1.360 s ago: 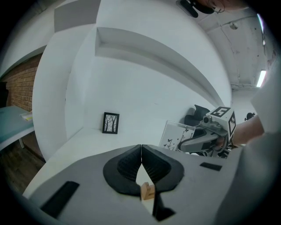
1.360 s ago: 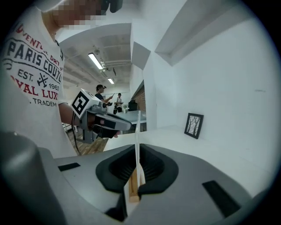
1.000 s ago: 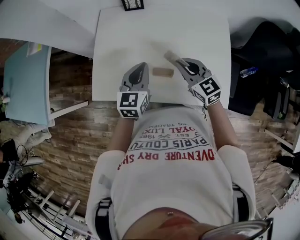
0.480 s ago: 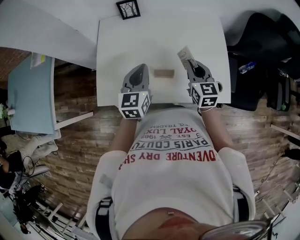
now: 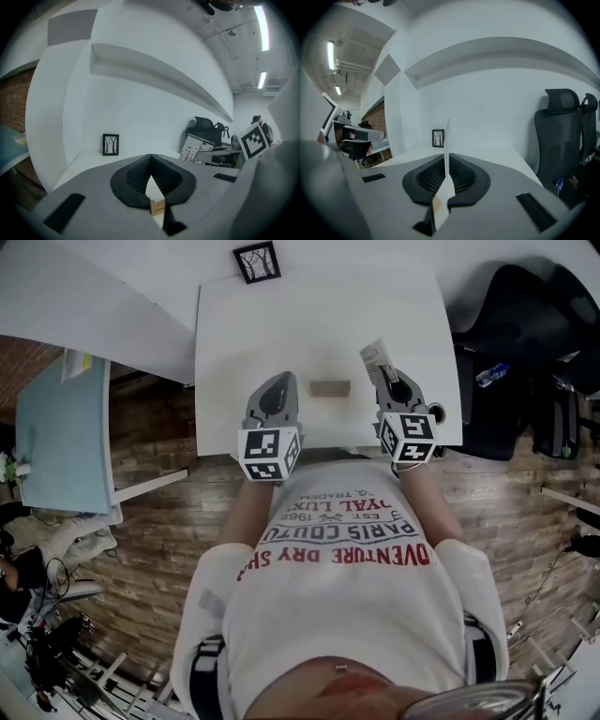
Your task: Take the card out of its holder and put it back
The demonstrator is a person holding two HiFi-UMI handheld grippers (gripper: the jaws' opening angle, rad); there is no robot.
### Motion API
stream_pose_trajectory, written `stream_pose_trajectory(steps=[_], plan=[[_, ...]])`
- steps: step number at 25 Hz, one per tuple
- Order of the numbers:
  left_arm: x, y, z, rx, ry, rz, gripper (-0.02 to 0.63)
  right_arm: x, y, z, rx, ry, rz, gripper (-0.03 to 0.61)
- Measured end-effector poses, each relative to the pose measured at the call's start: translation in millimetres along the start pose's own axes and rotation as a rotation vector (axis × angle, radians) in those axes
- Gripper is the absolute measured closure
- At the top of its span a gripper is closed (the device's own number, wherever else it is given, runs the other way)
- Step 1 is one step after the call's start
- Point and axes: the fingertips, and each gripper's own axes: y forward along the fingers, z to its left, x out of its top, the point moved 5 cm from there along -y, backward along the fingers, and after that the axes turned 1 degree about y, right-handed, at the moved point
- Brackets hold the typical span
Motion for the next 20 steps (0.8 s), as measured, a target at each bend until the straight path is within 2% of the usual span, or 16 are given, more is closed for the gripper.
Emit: stream_pose_trajectory(steps=[5,15,20], plan=[[-0.7,-3.1,-1.1,-0.002,-0.029,-0.015,0.589,0.6,-1.9,-0.5,0.004,0.001,-0.003,0.543],[2.0,2.6,5.5,-0.009,-0.035,-0.012,0.589,2.6,5.2,-1.1,0.022,-0.003,0.011,0.543],[-0.4,9.6,1.9,0.0,-0.044,-0.007,0.589,2.2,11.0,-4.4,0.103,-0.029,0.018,0.543]])
